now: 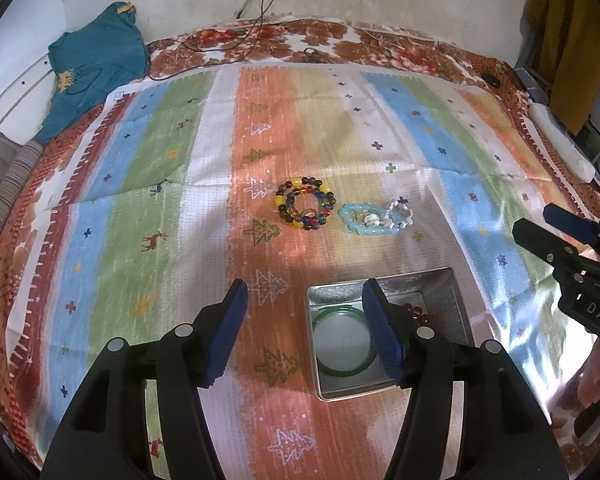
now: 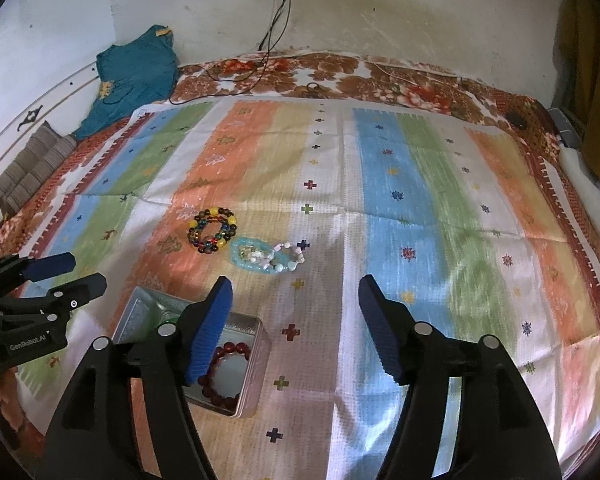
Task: Organize jewelry
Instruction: 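Open the left tool dropping the bangle into the tin while the right tool releases the red bracelet, then move both tools back toward the multicolour and clear bead bracelets, then grasp the multicolour beaded bracelet with the left tool while the right tool grips the clear bead bracelet, then lift both bracelets and carry them toward the silver tin, then open the left tool over the tin dropping the multicolour bracelet while the right tool releases the clear bracelet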
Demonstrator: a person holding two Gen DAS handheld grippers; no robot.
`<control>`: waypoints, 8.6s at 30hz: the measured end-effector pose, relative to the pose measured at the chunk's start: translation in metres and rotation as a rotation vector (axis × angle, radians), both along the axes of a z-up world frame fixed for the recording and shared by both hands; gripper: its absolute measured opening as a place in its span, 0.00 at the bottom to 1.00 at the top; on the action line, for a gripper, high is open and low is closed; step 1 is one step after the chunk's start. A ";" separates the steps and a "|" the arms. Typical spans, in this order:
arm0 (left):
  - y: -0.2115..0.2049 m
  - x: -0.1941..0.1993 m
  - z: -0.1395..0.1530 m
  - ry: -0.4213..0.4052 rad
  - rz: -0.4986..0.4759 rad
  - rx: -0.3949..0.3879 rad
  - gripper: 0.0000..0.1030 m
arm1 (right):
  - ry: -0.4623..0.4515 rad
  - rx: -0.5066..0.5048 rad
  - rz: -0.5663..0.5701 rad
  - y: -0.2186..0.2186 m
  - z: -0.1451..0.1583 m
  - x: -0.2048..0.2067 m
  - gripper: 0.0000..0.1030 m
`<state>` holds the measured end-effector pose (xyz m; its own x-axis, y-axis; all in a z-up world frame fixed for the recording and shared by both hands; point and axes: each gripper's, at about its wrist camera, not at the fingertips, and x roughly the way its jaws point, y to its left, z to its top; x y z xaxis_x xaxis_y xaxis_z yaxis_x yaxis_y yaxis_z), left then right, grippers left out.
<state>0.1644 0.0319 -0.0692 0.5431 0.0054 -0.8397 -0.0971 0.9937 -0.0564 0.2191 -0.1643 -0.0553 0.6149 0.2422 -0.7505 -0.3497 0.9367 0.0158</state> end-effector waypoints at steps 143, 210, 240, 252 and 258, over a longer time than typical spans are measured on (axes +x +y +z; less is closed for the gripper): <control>0.017 0.137 -0.055 0.111 -0.018 -0.009 0.09 | 0.066 -0.132 0.075 0.062 -0.059 0.109 0.10; -0.026 0.002 0.044 -0.068 -0.132 -0.091 0.09 | -0.011 0.003 0.165 0.044 0.005 -0.015 0.10; -0.014 -0.032 0.041 -0.055 -0.064 -0.079 0.22 | 0.028 -0.013 0.136 0.031 -0.005 -0.038 0.33; -0.003 -0.024 0.026 -0.019 -0.015 -0.046 0.35 | 0.056 -0.025 0.095 0.025 -0.013 -0.027 0.38; 0.001 -0.020 0.023 -0.021 0.001 -0.044 0.45 | 0.063 -0.022 0.090 0.023 -0.014 -0.022 0.44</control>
